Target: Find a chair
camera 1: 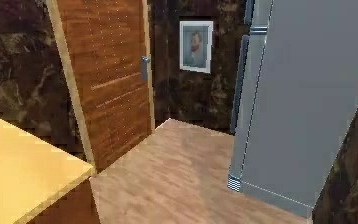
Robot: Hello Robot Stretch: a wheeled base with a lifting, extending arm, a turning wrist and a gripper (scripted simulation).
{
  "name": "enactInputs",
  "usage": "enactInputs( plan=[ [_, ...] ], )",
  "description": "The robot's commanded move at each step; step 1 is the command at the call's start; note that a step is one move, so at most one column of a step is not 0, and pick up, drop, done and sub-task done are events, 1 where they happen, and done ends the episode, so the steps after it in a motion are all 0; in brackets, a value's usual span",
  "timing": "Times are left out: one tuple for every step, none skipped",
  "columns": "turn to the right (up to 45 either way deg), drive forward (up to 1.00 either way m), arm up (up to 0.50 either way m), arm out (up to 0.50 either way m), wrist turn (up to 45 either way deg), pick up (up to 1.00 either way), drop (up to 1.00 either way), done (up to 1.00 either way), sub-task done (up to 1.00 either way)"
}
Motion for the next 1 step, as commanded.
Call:
enactInputs(
  plan=[
    [45.0,0.00,0.00,0.00,0.0,0.00,0.00,0.00,0.00]
  ],
)
